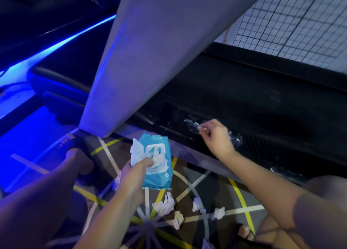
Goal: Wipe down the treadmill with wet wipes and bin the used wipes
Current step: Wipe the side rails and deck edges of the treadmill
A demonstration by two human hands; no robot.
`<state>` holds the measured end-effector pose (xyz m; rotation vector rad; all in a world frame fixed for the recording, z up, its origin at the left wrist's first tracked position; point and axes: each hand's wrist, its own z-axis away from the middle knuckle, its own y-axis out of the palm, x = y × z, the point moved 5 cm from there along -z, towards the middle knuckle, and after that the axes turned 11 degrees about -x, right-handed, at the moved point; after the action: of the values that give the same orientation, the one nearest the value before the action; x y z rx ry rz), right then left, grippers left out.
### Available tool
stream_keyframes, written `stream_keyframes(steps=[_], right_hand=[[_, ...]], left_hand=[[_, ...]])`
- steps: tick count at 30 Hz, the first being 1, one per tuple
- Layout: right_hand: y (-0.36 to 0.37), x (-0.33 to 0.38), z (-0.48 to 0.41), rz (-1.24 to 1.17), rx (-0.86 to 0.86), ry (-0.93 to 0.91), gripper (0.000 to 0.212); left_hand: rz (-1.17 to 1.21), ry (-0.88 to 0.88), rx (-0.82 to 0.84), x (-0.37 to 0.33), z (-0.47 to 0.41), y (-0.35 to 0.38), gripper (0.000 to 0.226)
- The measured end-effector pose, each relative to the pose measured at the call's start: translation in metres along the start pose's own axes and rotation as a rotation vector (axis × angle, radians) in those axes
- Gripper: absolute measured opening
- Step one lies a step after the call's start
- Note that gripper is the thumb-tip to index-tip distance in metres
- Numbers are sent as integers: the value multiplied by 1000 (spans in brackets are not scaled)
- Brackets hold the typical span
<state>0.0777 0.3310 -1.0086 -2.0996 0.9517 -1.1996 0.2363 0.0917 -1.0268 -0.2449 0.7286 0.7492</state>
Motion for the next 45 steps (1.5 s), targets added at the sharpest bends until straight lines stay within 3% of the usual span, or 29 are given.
stream_keyframes(steps=[3,5,10,12,14,16,19,21,24,31,35,37,40,43,45], right_hand=[[33,17,11,-8,124,-142,13],[42,17,6,0,104,-168,11],[30,-12,-4,137,71,-32,16],[20,-35,-12,203,65,100,21],[10,-50,-19,211,60,241,18],[7,-44,-25,167,14,265,16],[19,5,-23,20,-19,94,11],[38,32,-15,-51,46,-50,10],[57,32,-9,11,128,-146,11],[33,-25,-26,353,127,265,22],[18,-18,-42,275,66,357,13],[23,0,-49,121,27,301,10],[46,28,-34,-17,121,80,6],[63,28,-16,5,187,-136,7],[59,12,-21,73,153,-107,9]], left_hand=[[4,-2,-11,0,-3,-2,36],[14,2,-21,0,-6,-2,37],[37,-4,-25,-2,-8,-1,41],[40,-9,-18,-2,-8,-1,43],[39,-11,-14,-1,-9,-3,46],[23,-7,-15,-1,-10,-5,47],[14,14,-13,-3,-11,-5,40],[8,20,-20,-3,-12,-6,40],[16,1,-28,-5,-13,-10,41],[32,-1,-67,-9,-13,-18,37],[19,4,-67,-10,-13,-20,38],[14,19,-59,-11,-13,-20,32],[-14,28,-49,-13,-10,-19,22],[-17,28,-33,-15,-6,-17,28],[-16,30,-28,-15,-5,-17,35]])
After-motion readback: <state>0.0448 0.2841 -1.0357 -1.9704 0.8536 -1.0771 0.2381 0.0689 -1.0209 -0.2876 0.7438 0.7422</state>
